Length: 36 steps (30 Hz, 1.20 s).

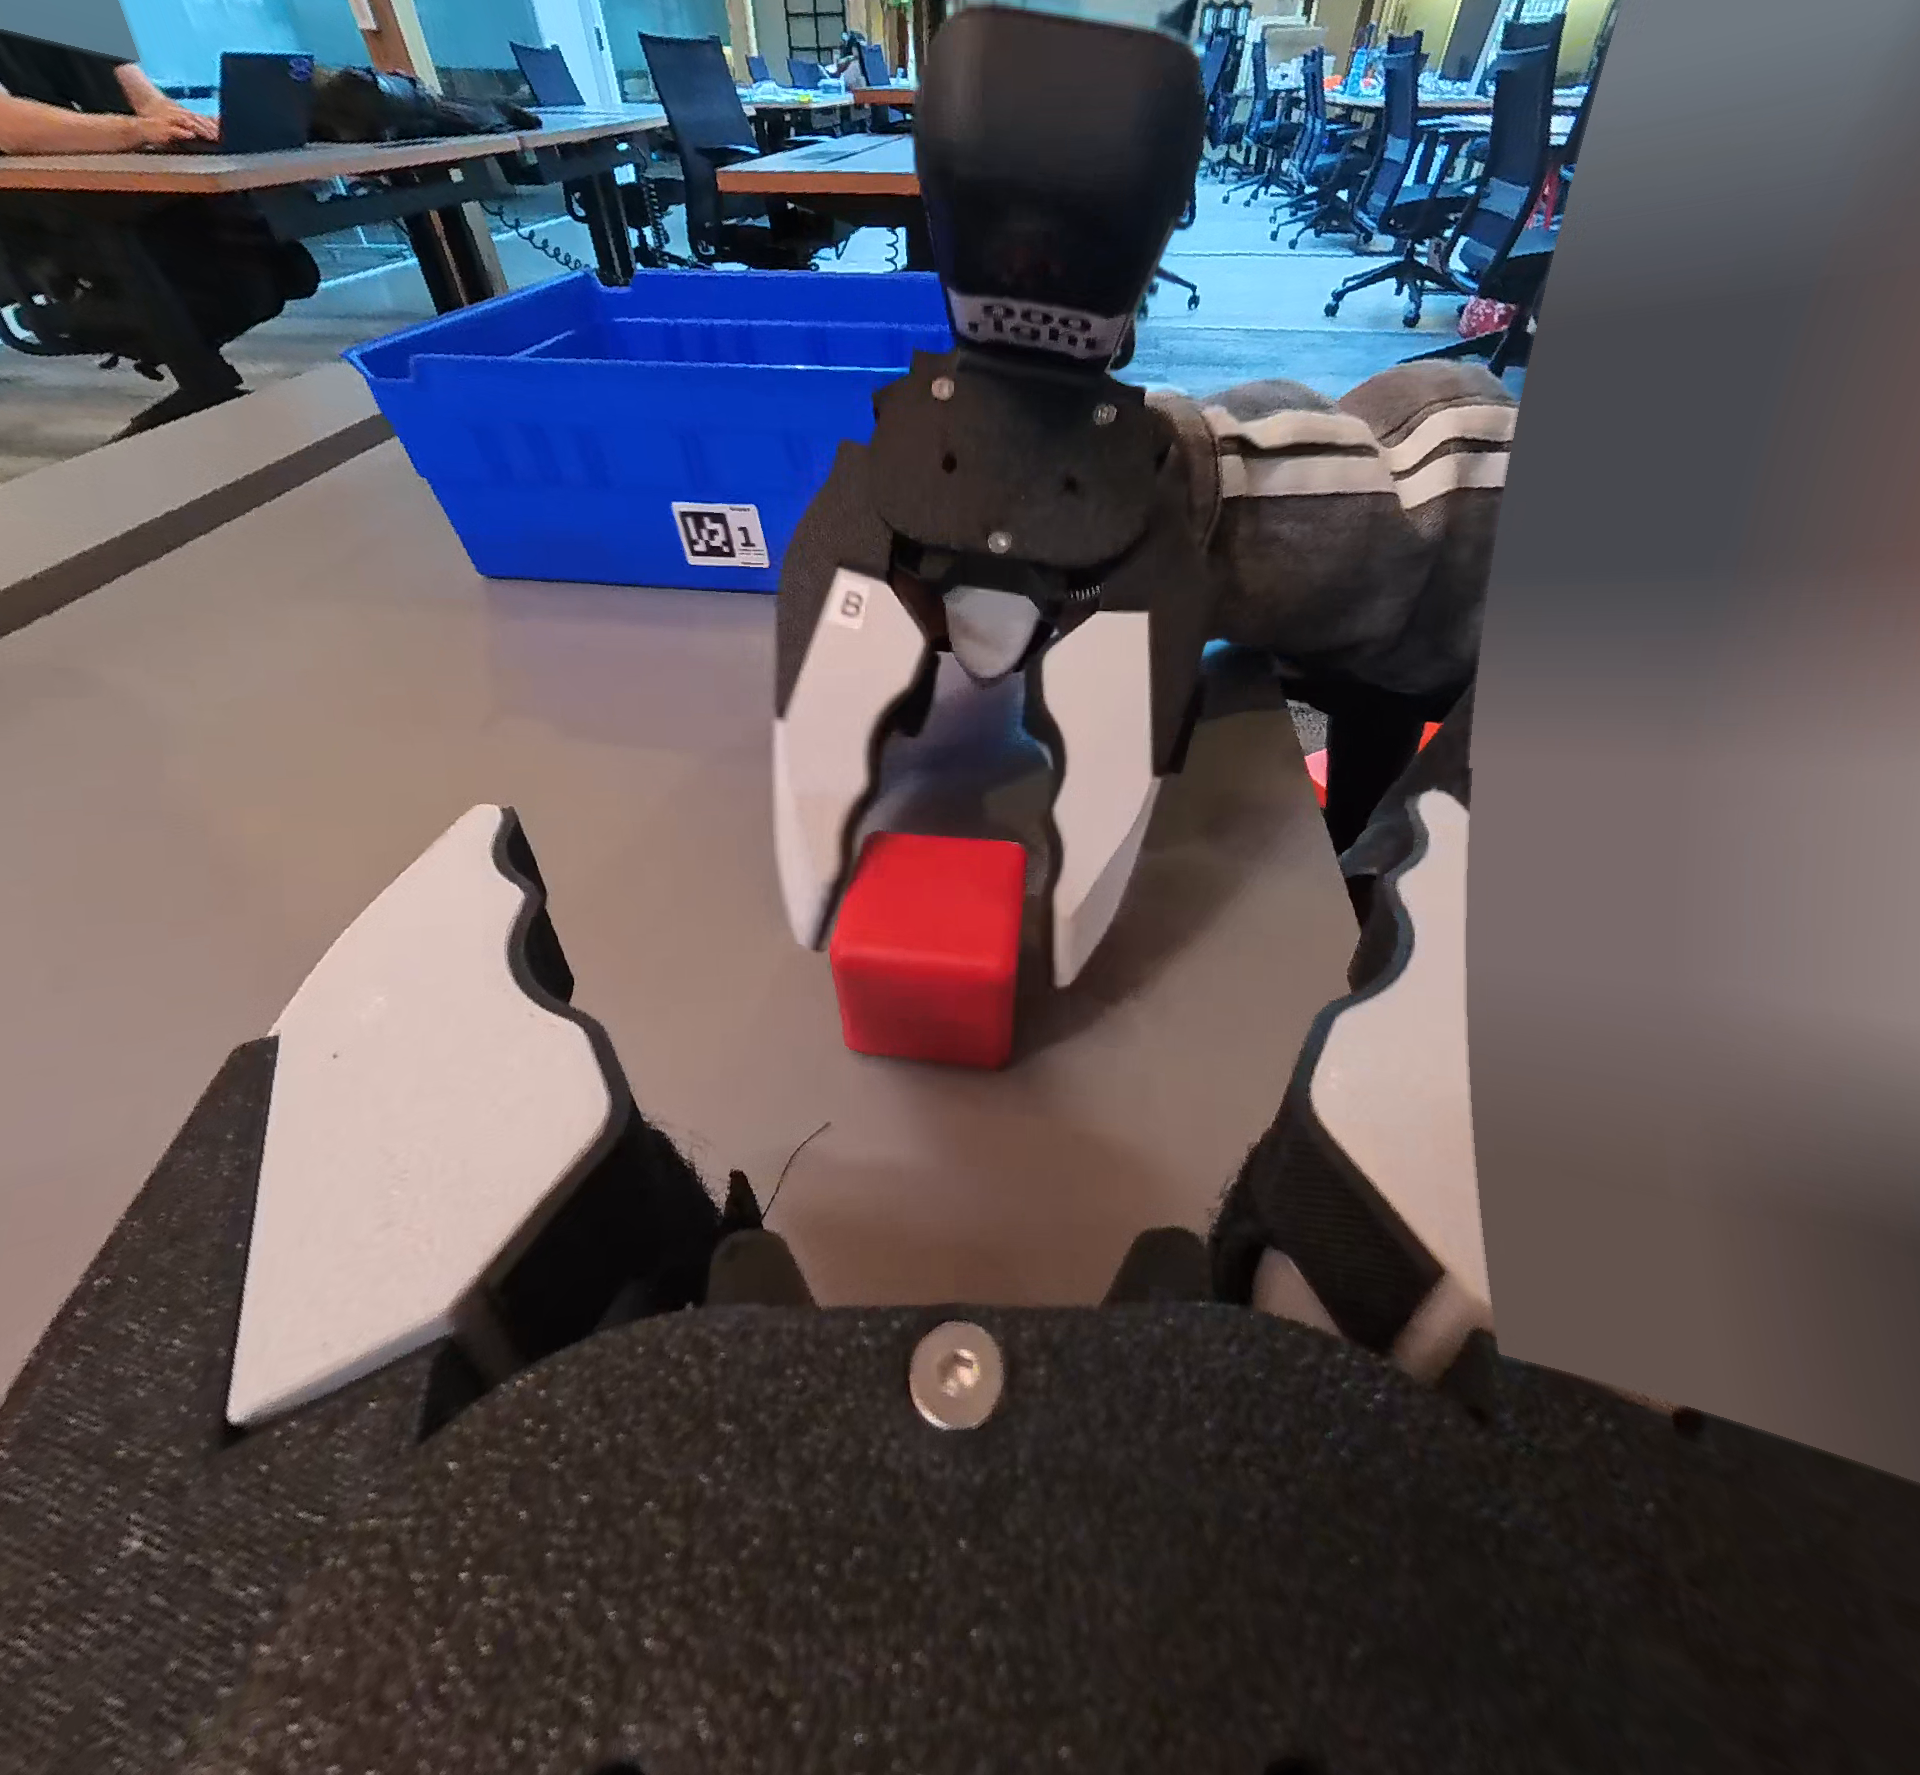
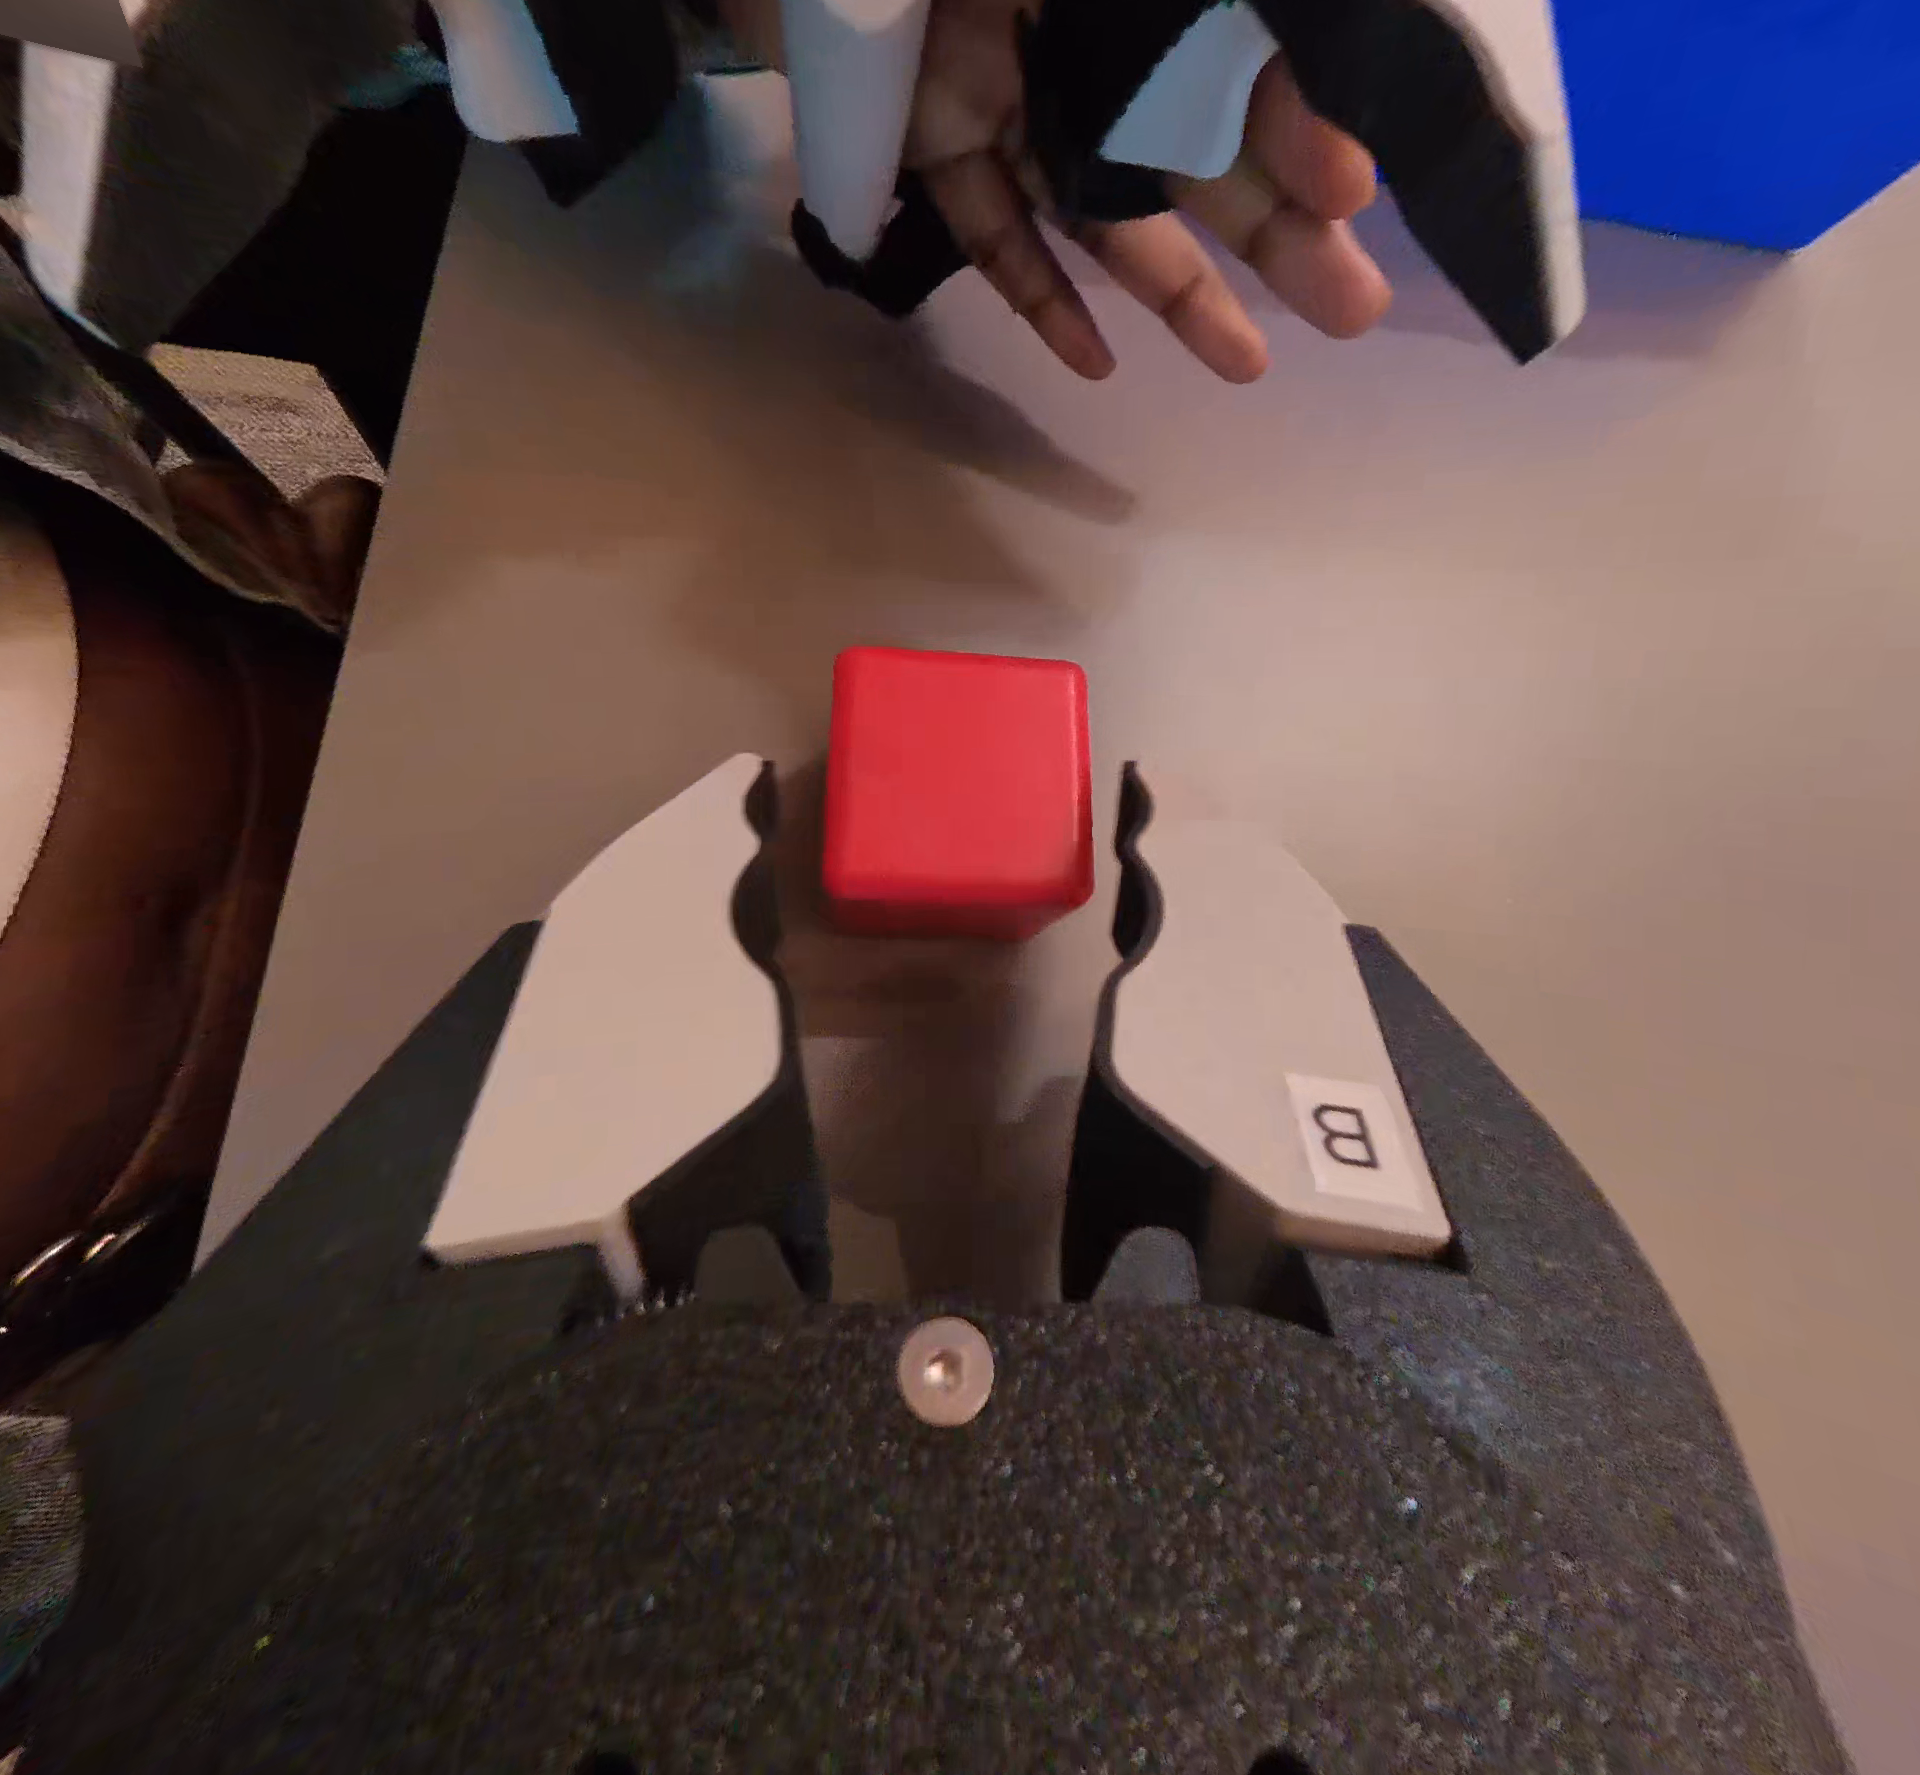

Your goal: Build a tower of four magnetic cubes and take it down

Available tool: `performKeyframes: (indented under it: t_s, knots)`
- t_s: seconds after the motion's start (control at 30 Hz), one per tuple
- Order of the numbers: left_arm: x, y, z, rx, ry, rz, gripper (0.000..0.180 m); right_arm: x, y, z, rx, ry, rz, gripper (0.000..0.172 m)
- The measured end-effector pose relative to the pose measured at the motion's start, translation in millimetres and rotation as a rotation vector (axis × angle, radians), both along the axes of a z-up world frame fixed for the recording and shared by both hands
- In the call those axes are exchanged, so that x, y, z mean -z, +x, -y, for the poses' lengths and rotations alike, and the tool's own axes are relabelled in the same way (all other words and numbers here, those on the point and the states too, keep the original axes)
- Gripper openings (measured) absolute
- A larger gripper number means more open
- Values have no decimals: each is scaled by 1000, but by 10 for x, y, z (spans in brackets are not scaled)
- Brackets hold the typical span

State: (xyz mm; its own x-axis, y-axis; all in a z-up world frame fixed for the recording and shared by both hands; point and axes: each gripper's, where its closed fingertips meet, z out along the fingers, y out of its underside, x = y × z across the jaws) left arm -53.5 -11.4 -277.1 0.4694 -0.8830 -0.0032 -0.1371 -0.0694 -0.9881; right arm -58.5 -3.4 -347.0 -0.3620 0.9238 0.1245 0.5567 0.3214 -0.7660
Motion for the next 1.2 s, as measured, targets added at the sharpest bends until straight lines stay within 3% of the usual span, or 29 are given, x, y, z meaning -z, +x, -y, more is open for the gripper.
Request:
performKeyframes:
  t_s: [0.03, 0.2, 0.37, 0.5, 0.6, 0.7, 0.87, 1.03, 1.2]
  knots:
    - [-7, -8, -6, -5, 4, 5, 145, 6, -1, 8, -5, 1, 0, 50]
    - [-5, -36, -17, -14, 7, 8, 144, -175, 19, 46, 26, -27, -71, 49]
    - [69, -29, -44, -23, 0, -19, 142, -820, 220, -78, 176, -56, -271, 48]
    - [132, -12, -54, -23, -10, -48, 139, -1342, 698, -438, 394, 25, -400, 49]
    - [140, 0, -55, -22, -9, -54, 139, -1519, 1265, -857, 629, 109, -402, 49]
    - [160, 1, -65, -26, -9, -67, 138, -1388, 1937, -1341, 921, 143, -290, 49]
    - [170, 19, -66, -24, -9, -74, 139, -772, 2781, -1763, 1236, 80, 11, 50]
    - [185, 25, -80, -26, -15, -84, 139, -320, 3076, -1810, 1336, 22, 228, 49]
    - [185, 21, -80, -26, -13, -83, 139, -157, 3171, -1814, 1359, 21, 349, 50]
